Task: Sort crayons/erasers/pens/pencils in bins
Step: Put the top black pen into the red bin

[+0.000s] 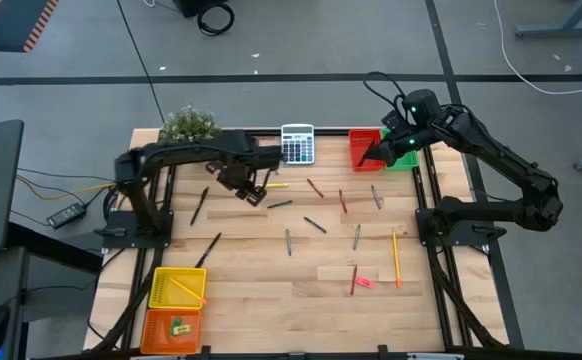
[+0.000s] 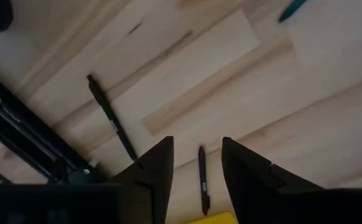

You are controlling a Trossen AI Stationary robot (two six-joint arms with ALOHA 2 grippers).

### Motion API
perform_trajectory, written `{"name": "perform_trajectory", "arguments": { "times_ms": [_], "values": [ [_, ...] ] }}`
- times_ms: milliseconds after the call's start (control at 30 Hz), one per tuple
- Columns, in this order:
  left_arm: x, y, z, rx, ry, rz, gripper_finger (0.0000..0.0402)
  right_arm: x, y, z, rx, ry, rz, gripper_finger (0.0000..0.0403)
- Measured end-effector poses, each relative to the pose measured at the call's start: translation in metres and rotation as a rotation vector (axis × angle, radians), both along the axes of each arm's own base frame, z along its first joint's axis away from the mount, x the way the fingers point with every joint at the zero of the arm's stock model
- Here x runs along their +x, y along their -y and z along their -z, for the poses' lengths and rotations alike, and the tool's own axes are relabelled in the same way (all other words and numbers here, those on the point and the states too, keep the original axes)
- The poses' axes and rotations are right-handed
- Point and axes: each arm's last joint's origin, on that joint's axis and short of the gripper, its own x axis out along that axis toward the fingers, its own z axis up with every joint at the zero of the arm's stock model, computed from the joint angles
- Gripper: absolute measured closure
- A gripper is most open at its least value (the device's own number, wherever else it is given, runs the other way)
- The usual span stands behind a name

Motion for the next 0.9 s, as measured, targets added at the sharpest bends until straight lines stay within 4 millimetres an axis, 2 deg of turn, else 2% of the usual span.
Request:
{"name": "perform_trajectory", "arguments": {
  "times_ms": [200,400,667,900],
  "values": [
    [-0.045,0.005,0.007,0.029,0.106,-0.116,0.0223,0.000,0.000,0.000,0.002,-0.001,0.002,0.0278],
    [-0.080,0.007,0.031,0.045,0.049,-0.176,0.0194,-0.001,0.002,0.001,-0.014,-0.035,0.075,0.0278],
    [-0.113,0.008,0.073,0.046,0.056,-0.183,0.0180,-0.002,0.006,0.002,-0.040,-0.095,0.207,0.0278],
    [-0.130,-0.001,0.106,0.059,0.104,-0.220,0.0188,-0.003,0.008,0.010,-0.028,-0.142,0.297,0.0278]
  ]
}}
